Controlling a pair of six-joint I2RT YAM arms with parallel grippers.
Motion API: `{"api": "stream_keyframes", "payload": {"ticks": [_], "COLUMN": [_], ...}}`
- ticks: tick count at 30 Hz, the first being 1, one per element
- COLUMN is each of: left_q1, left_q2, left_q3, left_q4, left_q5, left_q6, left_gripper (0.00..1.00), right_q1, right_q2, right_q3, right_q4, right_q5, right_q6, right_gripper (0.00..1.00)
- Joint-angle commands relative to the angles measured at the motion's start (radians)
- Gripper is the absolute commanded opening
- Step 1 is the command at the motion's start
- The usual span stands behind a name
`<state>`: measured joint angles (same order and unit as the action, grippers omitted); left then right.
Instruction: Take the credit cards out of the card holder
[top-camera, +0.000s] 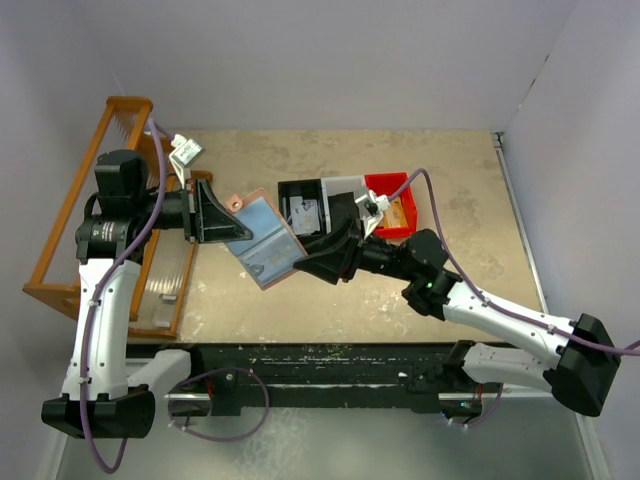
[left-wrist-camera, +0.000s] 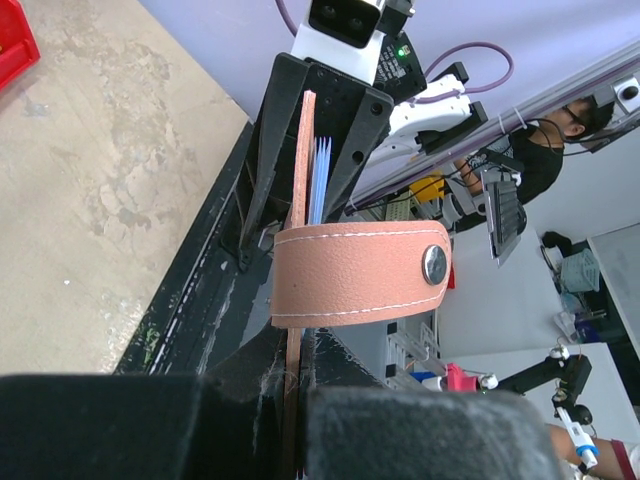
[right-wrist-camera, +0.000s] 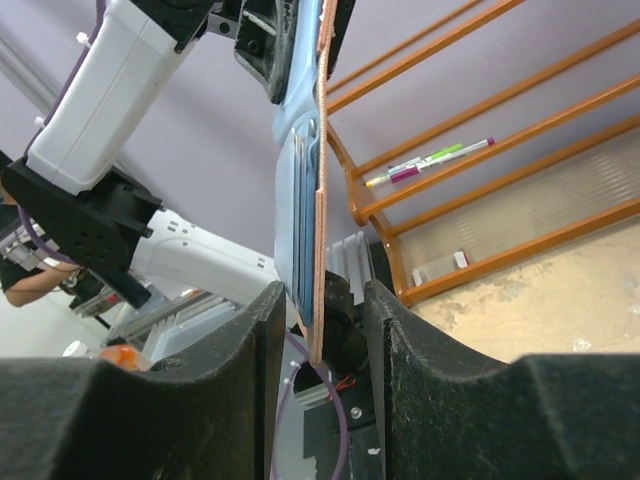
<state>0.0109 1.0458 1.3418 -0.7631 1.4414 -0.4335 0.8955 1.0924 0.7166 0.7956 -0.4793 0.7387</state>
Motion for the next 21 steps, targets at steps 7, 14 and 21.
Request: {"api": "stream_keyframes", "payload": {"ticks": [7, 14, 21], "left_q1": [0.0, 0.001, 0.0], "left_q2": [-0.019, -0.02, -0.02], "left_q3": [0.011, 0.011, 0.015], "left_q4": [0.058, 0.073, 0.084], "left_q5": [0.05, 0.048, 0.047], "left_q6": [-0.049, -0.064, -0.076], "left_gripper": [0.0, 0.0, 0.0], "right_q1": [0.001, 0.002, 0.002], "right_q2": [-0.007, -0.018, -0.023], "right_q3": [0.005, -0.004, -0.023], "right_q4": [0.04, 0.045, 0.071], "right_q5": [0.028, 0.023, 0.021], "right_q6": [-0.051, -0.06, -0.057], "right_gripper": [0.43, 0.47, 0.49]}}
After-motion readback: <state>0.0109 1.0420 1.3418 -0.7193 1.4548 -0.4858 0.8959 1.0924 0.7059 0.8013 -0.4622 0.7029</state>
